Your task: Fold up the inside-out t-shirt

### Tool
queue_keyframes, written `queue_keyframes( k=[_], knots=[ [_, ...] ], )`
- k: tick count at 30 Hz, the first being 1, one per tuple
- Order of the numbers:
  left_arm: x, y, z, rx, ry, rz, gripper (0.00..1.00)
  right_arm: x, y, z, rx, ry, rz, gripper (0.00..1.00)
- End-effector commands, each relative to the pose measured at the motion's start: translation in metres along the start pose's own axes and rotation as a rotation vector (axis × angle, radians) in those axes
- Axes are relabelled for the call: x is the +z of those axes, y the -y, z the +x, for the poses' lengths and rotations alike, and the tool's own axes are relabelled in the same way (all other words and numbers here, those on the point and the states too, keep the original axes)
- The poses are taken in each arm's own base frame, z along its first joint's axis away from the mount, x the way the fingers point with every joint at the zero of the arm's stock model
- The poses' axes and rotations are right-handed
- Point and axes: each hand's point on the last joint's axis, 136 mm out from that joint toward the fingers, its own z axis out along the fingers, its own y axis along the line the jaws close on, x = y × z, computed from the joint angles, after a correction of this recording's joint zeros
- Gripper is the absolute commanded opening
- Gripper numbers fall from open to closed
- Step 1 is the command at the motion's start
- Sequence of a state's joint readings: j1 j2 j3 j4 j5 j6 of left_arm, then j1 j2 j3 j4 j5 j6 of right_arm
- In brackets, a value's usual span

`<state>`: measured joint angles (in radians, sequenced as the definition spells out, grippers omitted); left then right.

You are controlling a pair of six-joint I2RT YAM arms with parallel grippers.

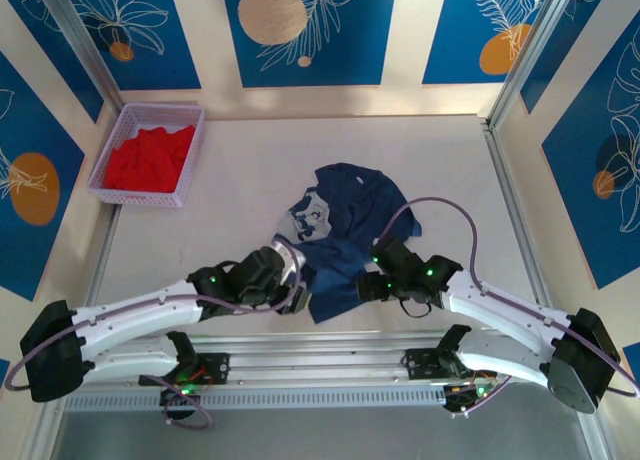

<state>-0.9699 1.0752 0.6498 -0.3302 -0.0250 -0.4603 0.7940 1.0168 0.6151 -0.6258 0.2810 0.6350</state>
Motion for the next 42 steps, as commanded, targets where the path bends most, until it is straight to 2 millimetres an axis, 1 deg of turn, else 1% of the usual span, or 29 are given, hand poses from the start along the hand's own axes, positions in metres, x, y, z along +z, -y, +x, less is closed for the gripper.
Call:
queue_keyframes(
  k=[1,2,3,4,6,7,10,13,16,19,21,24,26,27,29,30,31,32,33,34,35,36,38,39,40,41,42],
  knots=[
    [-0.012,-0.049,-0.043,-0.175,0.127,-0.141,0.61,-0.005,-0.005,-0.047,0.024,0.112,-0.026,0.59],
    [-0.012,-0.062,-0.055,-0.239,0.159,-0.143,0.62,-0.005,-0.007,-0.064,0.035,0.138,-0.047,0.59],
    [-0.013,-0.070,-0.065,-0.281,0.188,-0.140,0.64,-0.004,-0.008,-0.078,0.038,0.160,-0.064,0.59],
    [-0.013,-0.082,-0.075,-0.325,0.212,-0.154,0.67,-0.004,-0.009,-0.096,0.040,0.195,-0.074,0.60],
    [-0.008,-0.101,-0.088,-0.389,0.223,-0.181,0.70,-0.001,-0.010,-0.127,0.042,0.251,-0.101,0.61],
    [-0.003,-0.112,-0.093,-0.417,0.212,-0.193,0.71,0.001,-0.010,-0.144,0.050,0.270,-0.116,0.61],
    [0.015,-0.138,-0.098,-0.486,0.173,-0.205,0.73,0.014,-0.002,-0.186,0.069,0.286,-0.108,0.64],
    [0.033,-0.154,-0.100,-0.527,0.143,-0.193,0.74,0.032,0.002,-0.219,0.040,0.284,-0.069,0.68],
    [0.054,-0.160,-0.101,-0.524,0.089,-0.186,0.74,0.058,-0.002,-0.236,0.015,0.222,-0.063,0.73],
    [0.075,-0.160,-0.096,-0.540,0.038,-0.157,0.74,0.081,-0.012,-0.243,-0.008,0.170,-0.081,0.77],
    [0.086,-0.156,-0.091,-0.556,0.017,-0.115,0.72,0.096,-0.019,-0.243,-0.027,0.134,-0.095,0.79],
    [0.099,-0.146,-0.080,-0.571,-0.015,-0.067,0.66,0.123,-0.026,-0.237,-0.038,0.075,-0.094,0.78],
    [0.107,-0.142,-0.073,-0.579,-0.030,-0.054,0.59,0.136,-0.027,-0.236,-0.033,0.049,-0.088,0.74],
    [0.111,-0.139,-0.073,-0.580,-0.027,-0.041,0.53,0.140,-0.027,-0.238,-0.032,0.046,-0.090,0.70],
    [0.115,-0.137,-0.077,-0.586,-0.013,-0.017,0.43,0.141,-0.031,-0.246,-0.037,0.060,-0.109,0.55],
    [0.117,-0.136,-0.081,-0.578,-0.001,-0.005,0.39,0.140,-0.032,-0.251,-0.042,0.077,-0.114,0.43],
    [0.117,-0.137,-0.087,-0.568,0.011,-0.004,0.32,0.135,-0.034,-0.259,-0.046,0.097,-0.120,0.32],
    [0.117,-0.137,-0.093,-0.555,0.026,0.001,0.25,0.129,-0.036,-0.267,-0.054,0.118,-0.128,0.24],
    [0.116,-0.137,-0.103,-0.536,0.049,0.009,0.12,0.121,-0.037,-0.277,-0.062,0.148,-0.133,0.15],
    [0.113,-0.138,-0.113,-0.522,0.073,0.010,0.05,0.108,-0.038,-0.289,-0.071,0.187,-0.135,0.07],
    [0.108,-0.140,-0.124,-0.510,0.101,0.010,0.00,0.095,-0.039,-0.299,-0.080,0.226,-0.138,0.04],
    [0.098,-0.142,-0.140,-0.495,0.139,0.002,0.00,0.078,-0.040,-0.311,-0.090,0.275,-0.146,0.01],
    [0.072,-0.144,-0.175,-0.457,0.233,-0.010,0.00,0.035,-0.043,-0.333,-0.112,0.377,-0.166,0.00],
    [0.052,-0.141,-0.199,-0.425,0.299,-0.008,0.00,0.012,-0.045,-0.343,-0.127,0.432,-0.175,0.00],
    [0.032,-0.134,-0.219,-0.387,0.356,-0.002,0.00,-0.014,-0.047,-0.350,-0.140,0.487,-0.184,0.00],
    [0.014,-0.127,-0.237,-0.350,0.408,0.009,0.00,-0.036,-0.047,-0.354,-0.149,0.534,-0.188,0.00],
    [-0.009,-0.115,-0.255,-0.308,0.469,0.033,0.00,-0.059,-0.048,-0.356,-0.161,0.584,-0.191,0.00]
  ],
)
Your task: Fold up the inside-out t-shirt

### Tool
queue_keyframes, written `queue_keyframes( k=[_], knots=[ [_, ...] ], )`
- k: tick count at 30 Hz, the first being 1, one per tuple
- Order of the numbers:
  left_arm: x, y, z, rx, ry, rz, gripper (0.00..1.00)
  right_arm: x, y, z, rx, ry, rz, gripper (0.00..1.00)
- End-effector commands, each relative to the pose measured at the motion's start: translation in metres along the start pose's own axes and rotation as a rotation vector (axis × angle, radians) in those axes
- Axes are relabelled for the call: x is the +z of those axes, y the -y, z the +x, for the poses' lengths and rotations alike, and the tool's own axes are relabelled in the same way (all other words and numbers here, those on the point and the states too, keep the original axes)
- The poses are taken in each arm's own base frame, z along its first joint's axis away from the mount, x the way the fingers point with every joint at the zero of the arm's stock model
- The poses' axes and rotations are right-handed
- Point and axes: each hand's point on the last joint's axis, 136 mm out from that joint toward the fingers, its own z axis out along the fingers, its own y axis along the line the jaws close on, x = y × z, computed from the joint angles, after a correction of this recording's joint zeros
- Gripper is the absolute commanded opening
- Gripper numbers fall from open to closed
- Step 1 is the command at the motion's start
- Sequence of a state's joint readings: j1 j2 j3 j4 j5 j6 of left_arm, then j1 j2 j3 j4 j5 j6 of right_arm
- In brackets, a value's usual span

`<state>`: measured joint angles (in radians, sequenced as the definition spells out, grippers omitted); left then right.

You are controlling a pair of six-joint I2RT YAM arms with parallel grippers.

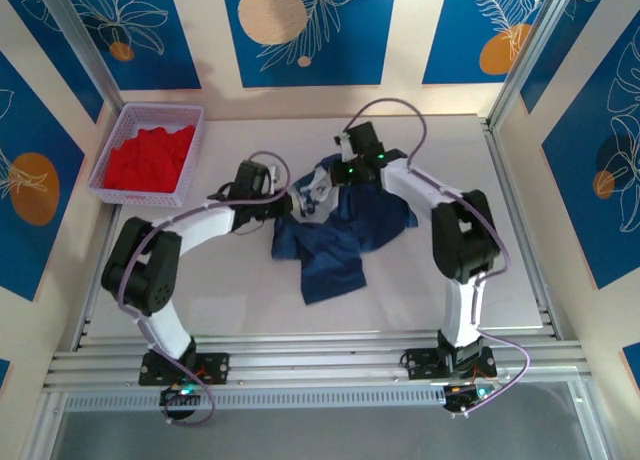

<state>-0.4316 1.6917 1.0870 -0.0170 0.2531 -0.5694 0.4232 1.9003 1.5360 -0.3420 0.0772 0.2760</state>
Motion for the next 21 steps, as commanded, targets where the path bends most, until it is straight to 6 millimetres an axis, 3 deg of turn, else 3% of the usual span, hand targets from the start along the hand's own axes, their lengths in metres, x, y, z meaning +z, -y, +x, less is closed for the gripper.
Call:
queue_keyframes(
  k=[1,3,6,8,12,14,15,17,19,21],
  knots=[
    [-0.081,0.079,-0.085,0.176,0.284,0.159,0.00,-0.103,-0.033,-0.079,-0.106,0.312,-0.073,0.00],
    [-0.109,0.103,-0.087,0.244,0.332,0.208,0.00,-0.131,-0.035,-0.073,-0.123,0.370,-0.066,0.00],
    [-0.121,0.115,-0.051,0.307,0.293,0.256,0.00,-0.149,-0.023,-0.031,-0.087,0.373,-0.032,0.05],
    [-0.115,0.114,-0.010,0.339,0.216,0.283,0.00,-0.144,-0.008,0.014,-0.040,0.327,0.002,0.11],
    [-0.096,0.095,0.099,0.386,-0.049,0.294,0.36,-0.128,0.021,0.127,0.096,0.153,0.085,0.37],
    [-0.097,0.085,0.135,0.399,-0.135,0.280,0.47,-0.128,0.027,0.164,0.139,0.107,0.100,0.52],
    [-0.099,0.079,0.143,0.396,-0.151,0.264,0.51,-0.128,0.027,0.176,0.154,0.093,0.090,0.57],
    [-0.103,0.062,0.139,0.398,-0.125,0.174,0.57,-0.127,0.025,0.182,0.160,0.093,0.068,0.64],
    [-0.104,0.041,0.120,0.394,-0.052,0.029,0.66,-0.122,0.019,0.175,0.157,0.097,0.045,0.66],
    [-0.101,0.024,0.102,0.335,-0.019,-0.063,0.69,-0.112,0.013,0.166,0.153,0.078,0.032,0.66]
  ],
)
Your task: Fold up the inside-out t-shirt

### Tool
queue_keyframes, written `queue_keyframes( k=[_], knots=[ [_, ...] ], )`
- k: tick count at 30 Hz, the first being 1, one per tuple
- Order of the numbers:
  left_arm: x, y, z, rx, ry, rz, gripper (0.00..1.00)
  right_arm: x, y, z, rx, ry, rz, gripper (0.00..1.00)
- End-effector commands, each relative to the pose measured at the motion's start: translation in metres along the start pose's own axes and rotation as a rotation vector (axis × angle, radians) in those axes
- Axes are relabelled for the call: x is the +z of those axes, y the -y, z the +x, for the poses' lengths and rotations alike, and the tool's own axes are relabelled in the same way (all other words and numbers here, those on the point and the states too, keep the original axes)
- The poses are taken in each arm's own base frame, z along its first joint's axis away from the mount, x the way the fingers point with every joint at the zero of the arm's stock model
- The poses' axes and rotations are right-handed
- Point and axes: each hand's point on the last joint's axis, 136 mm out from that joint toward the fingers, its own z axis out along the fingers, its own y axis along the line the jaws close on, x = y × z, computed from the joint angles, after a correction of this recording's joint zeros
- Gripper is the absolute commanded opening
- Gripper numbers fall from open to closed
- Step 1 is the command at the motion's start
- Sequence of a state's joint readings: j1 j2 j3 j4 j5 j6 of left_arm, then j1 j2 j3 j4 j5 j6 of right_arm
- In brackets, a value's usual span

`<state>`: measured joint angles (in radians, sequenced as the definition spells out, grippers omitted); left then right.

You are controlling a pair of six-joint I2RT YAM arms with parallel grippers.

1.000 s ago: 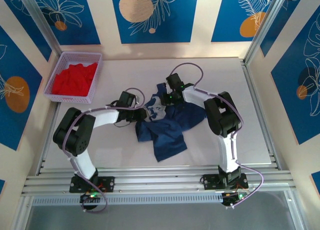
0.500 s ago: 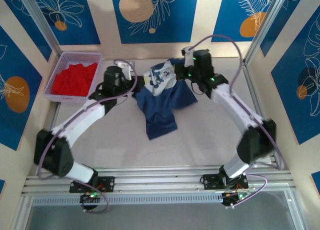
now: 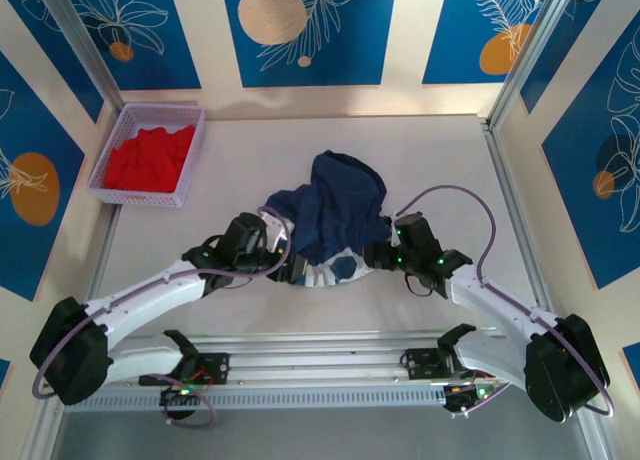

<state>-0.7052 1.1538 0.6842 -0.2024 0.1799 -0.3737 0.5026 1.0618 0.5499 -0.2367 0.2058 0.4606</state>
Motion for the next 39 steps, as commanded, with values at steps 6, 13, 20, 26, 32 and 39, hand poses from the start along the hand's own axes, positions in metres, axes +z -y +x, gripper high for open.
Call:
queue_keyframes(
  k=[6,13,20,26,32,39],
  knots=[
    [0.004,-0.068,-0.033,-0.282,0.054,-0.194,0.69,0.037,-0.056,-0.059,-0.087,0.008,-0.079,0.68],
    [0.029,-0.062,-0.031,-0.272,-0.016,-0.142,0.69,0.099,-0.079,-0.073,-0.180,-0.092,-0.066,0.67],
    [0.069,-0.050,-0.034,-0.184,-0.073,-0.121,0.68,0.120,-0.067,-0.060,-0.197,-0.166,-0.012,0.35],
    [0.099,-0.038,-0.044,-0.133,-0.094,-0.078,0.65,0.088,-0.072,-0.061,-0.181,-0.112,-0.077,0.14],
    [0.128,-0.039,-0.050,-0.136,-0.114,-0.074,0.51,0.061,-0.072,-0.058,-0.105,-0.074,-0.154,0.05],
    [0.111,-0.026,-0.086,-0.084,-0.037,-0.037,0.04,0.028,-0.056,-0.065,-0.115,-0.020,-0.115,0.05]
  ],
)
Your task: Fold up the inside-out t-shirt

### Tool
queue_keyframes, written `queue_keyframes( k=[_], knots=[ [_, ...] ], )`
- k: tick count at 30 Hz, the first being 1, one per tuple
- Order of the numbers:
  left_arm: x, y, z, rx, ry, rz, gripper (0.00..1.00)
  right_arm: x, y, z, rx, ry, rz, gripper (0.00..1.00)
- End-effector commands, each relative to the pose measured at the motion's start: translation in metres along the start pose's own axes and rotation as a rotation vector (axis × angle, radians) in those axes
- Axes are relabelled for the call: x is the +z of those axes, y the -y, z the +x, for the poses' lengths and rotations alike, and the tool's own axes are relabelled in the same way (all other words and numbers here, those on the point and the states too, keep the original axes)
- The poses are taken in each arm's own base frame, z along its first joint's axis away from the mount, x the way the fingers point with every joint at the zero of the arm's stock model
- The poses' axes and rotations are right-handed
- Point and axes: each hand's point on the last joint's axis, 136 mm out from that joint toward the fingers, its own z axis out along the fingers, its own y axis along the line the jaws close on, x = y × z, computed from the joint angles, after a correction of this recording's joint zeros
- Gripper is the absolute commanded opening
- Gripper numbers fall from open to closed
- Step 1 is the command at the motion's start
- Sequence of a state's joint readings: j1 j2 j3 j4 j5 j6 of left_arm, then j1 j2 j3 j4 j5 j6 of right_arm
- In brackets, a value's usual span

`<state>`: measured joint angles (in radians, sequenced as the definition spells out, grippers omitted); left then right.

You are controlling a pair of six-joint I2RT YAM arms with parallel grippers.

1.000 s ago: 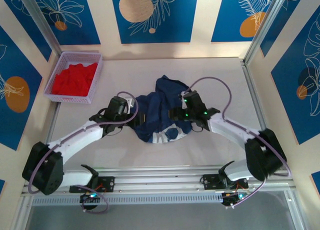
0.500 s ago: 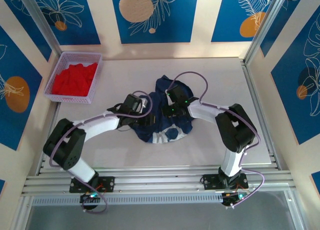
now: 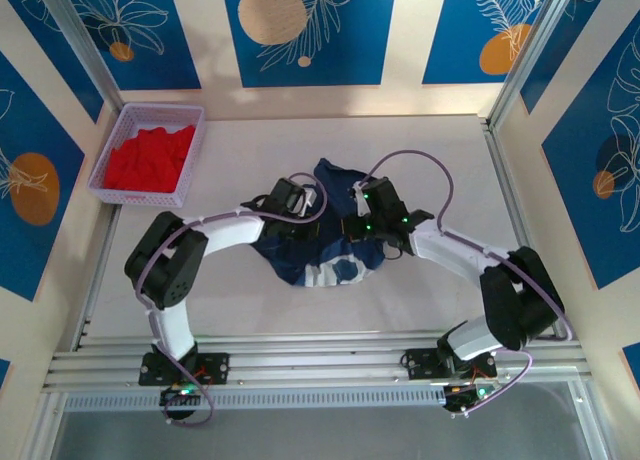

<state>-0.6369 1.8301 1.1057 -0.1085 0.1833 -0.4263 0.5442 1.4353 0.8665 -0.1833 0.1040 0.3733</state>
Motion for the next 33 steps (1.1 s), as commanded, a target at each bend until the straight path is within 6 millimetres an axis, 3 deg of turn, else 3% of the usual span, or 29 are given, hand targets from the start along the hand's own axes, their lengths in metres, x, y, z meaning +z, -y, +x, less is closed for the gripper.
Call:
queue_keyframes(
  k=[1,10,14,18,22,24,28,33],
  knots=[
    [-0.038,0.023,-0.034,0.068,0.107,0.063,0.00,-0.029,0.007,-0.013,-0.007,0.055,0.019,0.05],
    [-0.183,0.017,-0.053,0.107,0.384,0.072,0.00,-0.111,0.025,-0.051,-0.080,0.233,0.112,0.06],
    [-0.220,0.012,-0.046,0.136,0.443,0.026,0.00,-0.131,0.028,-0.054,-0.071,0.280,0.142,0.05],
    [-0.224,0.004,-0.021,0.114,0.413,0.015,0.00,-0.126,0.045,-0.020,0.037,0.204,0.193,0.05],
    [-0.202,-0.003,0.017,0.050,0.323,0.063,0.00,-0.104,0.060,0.028,0.151,0.088,0.216,0.07],
    [-0.188,-0.006,0.028,0.008,0.280,0.075,0.00,-0.092,0.060,0.040,0.174,0.047,0.193,0.09],
    [-0.179,-0.006,0.022,-0.019,0.272,0.087,0.00,-0.075,0.062,0.046,0.178,-0.002,0.211,0.13],
    [-0.184,-0.003,-0.002,-0.006,0.307,0.067,0.00,-0.073,0.065,0.033,0.126,-0.009,0.271,0.25]
  ],
)
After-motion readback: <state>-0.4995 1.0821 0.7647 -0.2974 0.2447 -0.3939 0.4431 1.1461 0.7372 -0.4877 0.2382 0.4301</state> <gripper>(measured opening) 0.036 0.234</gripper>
